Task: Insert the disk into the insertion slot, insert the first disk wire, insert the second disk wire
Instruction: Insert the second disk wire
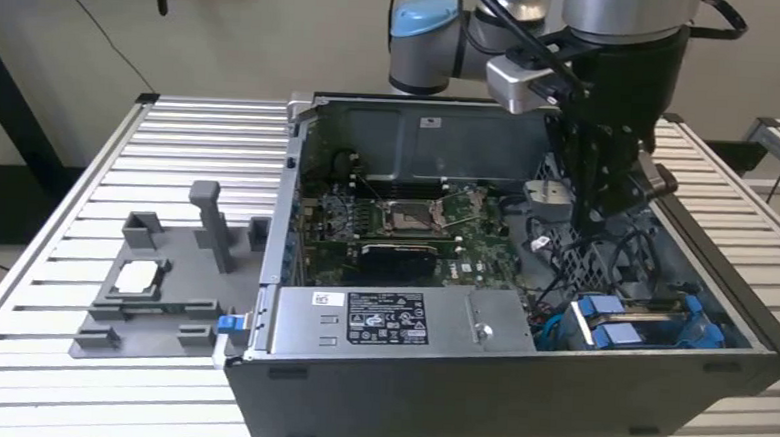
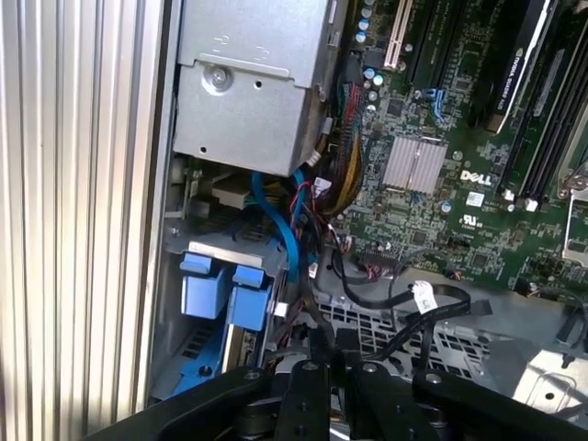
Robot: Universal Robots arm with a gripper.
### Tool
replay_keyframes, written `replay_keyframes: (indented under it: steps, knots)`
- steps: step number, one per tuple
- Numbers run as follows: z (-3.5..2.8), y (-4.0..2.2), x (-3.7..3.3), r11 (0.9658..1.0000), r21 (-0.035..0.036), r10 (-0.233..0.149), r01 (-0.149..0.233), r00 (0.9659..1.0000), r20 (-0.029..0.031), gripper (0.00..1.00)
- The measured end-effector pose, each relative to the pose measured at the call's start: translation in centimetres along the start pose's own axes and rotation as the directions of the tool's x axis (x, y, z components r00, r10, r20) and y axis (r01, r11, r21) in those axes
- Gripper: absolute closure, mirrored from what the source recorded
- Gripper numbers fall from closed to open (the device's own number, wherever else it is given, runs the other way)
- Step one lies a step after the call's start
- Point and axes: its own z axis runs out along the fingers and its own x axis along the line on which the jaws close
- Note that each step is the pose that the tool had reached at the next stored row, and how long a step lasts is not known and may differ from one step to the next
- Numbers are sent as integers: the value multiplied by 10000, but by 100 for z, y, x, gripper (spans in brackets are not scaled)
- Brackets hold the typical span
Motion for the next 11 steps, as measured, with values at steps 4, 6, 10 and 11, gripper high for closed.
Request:
replay_keyframes:
  steps: [4,6,10,11]
  knots:
    - [9,6,78,10000,-18,8,-8,10000,33,84]
    - [19,2,136,10000,-73,6,-6,10000,60,84]
    - [50,-9,252,9999,-171,11,-9,9999,126,84]
    - [59,-12,280,9998,-194,14,-11,9999,148,84]
